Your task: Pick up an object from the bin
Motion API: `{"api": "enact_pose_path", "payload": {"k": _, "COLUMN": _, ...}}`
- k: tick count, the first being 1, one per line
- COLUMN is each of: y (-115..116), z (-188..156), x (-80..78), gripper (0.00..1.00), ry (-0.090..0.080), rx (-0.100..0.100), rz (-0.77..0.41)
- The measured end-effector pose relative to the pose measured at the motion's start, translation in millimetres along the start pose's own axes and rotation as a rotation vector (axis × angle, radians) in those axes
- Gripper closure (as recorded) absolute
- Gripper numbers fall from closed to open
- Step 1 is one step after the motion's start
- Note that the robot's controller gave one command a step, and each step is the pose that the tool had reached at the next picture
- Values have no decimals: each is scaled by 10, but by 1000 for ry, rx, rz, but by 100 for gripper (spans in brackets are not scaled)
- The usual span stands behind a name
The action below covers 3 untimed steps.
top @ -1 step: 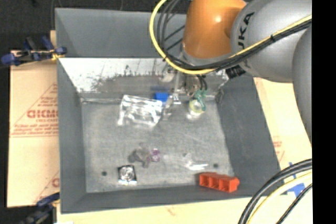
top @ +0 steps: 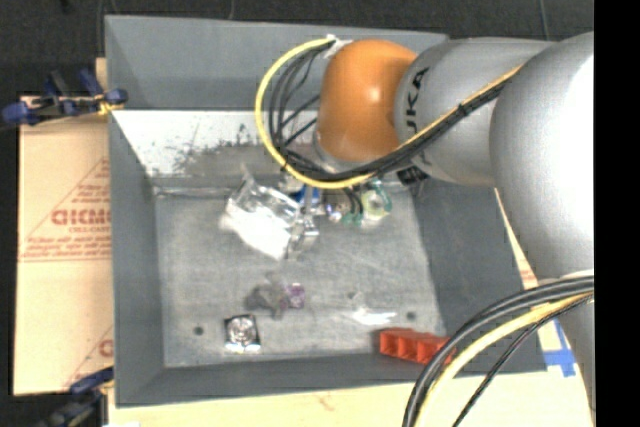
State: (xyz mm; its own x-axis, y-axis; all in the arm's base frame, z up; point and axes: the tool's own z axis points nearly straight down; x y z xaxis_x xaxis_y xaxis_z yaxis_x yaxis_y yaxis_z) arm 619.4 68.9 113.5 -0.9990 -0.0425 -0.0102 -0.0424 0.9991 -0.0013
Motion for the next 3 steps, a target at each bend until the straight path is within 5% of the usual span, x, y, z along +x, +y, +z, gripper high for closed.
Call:
{"api": "enact_pose_path", "payload": {"k": 1, "y": 307, "z": 322, "x": -153, "gripper": 0, "ry": -1, "rx": -1, "rz": -128}}
{"api": "enact_pose_path", "payload": {"k": 2, "y": 319, "z": 328, "x": -149, "gripper": 100, "ry": 5, "rx": -3, "rz": -126}}
{"api": "enact_pose_path", "payload": {"k": 3, "y": 65, "z": -12, "x": -167, "gripper": 100, "ry": 6, "rx": 1, "rz": -127}}
